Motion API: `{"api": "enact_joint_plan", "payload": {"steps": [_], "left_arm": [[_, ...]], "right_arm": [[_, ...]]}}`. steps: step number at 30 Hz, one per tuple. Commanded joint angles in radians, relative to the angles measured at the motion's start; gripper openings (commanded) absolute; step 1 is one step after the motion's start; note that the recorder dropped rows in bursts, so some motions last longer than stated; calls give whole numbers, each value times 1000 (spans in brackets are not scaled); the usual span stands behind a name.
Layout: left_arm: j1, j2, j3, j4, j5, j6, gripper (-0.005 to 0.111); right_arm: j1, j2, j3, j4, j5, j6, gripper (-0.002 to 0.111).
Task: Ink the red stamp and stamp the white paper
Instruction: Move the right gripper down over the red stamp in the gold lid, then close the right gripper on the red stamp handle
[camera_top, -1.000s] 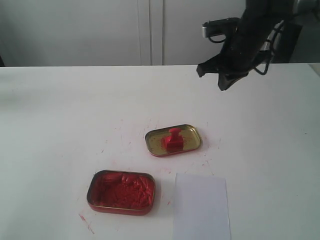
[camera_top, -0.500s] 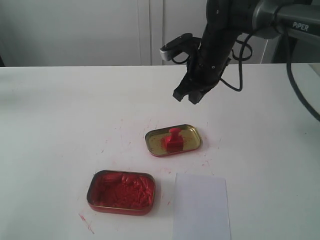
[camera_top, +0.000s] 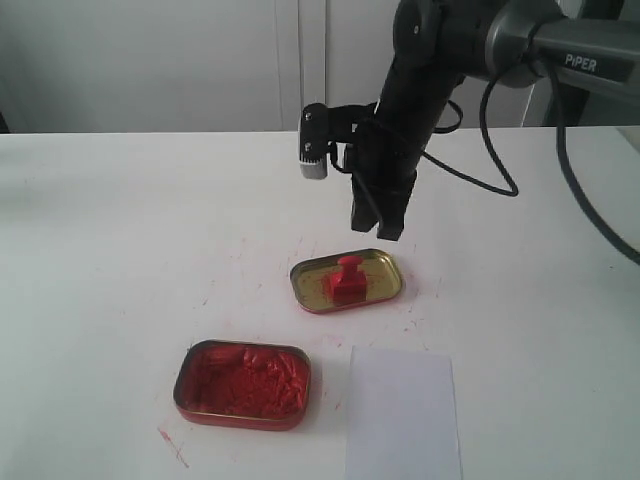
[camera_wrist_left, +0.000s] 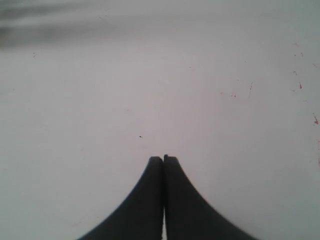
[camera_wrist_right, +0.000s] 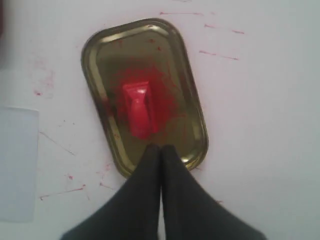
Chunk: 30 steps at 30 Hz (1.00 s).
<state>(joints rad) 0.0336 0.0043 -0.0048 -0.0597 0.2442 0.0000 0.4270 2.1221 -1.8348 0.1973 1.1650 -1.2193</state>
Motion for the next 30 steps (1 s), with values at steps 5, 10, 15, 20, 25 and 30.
{"api": "enact_joint_plan", "payload": {"steps": [5, 10, 15, 20, 25, 30], "left_arm": [[-7, -4, 5, -3, -2, 0, 0], [-7, -4, 5, -3, -2, 0, 0], [-7, -4, 5, -3, -2, 0, 0], [-7, -4, 5, -3, -2, 0, 0], [-7, -4, 5, -3, -2, 0, 0], [-7, -4, 5, -3, -2, 0, 0]], "right_arm": [[30, 3, 41, 10, -30, -263, 32], [30, 45, 43, 10, -36, -264, 36], [30, 78, 43, 8, -71, -251, 36], [30, 98, 43, 8, -81, -216, 36], [30, 119, 43, 11, -79, -216, 36], [30, 136, 43, 11, -71, -216, 36]]}}
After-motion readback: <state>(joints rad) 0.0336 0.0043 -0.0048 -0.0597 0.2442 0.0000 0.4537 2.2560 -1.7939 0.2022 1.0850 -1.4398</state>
